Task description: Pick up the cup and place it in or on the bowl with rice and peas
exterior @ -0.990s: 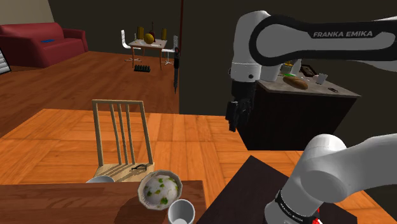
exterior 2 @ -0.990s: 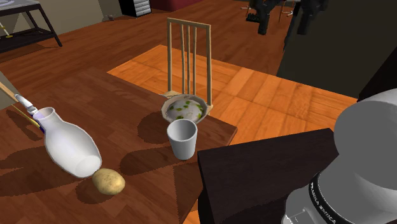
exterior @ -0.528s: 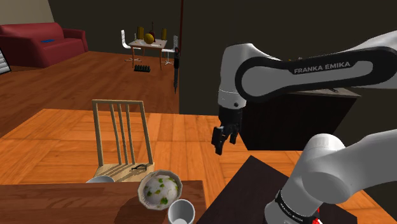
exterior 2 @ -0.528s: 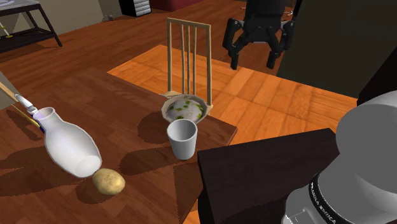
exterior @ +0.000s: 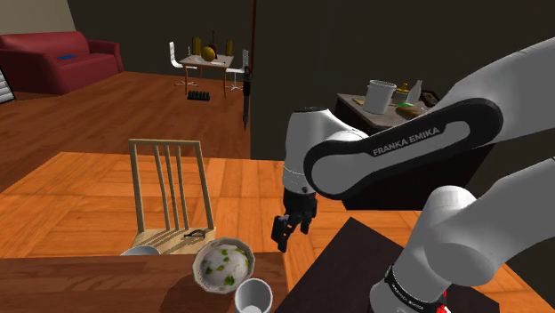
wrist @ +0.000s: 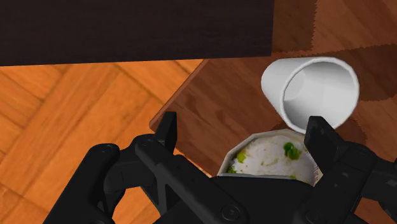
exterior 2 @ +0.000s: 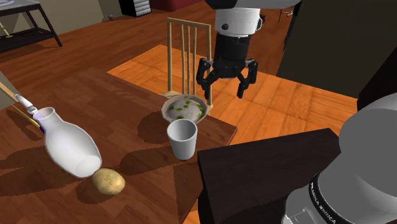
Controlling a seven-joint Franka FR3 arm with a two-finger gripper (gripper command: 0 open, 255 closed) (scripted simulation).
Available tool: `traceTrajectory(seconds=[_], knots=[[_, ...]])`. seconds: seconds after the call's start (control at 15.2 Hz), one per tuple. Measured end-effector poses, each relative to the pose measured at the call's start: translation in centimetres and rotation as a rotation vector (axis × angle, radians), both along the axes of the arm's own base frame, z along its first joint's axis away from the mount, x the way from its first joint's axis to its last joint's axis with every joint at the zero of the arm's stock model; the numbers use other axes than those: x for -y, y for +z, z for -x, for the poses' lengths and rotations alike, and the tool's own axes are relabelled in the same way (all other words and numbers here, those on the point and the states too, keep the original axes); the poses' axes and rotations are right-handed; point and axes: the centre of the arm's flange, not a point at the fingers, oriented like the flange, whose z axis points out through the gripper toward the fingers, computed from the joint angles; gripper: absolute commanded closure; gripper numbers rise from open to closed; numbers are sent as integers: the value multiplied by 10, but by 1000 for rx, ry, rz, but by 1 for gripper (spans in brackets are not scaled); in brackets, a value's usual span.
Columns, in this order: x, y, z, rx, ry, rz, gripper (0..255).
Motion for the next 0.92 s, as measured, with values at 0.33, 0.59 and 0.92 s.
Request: traceTrajectory(seconds=[0.33, 0.59, 0.92], knots=[[-32, -55, -7, 16, -9, -7, 0], [-59, -95, -11, 31, -16, -12, 0], [-73, -128, -12, 36, -20, -16, 0]])
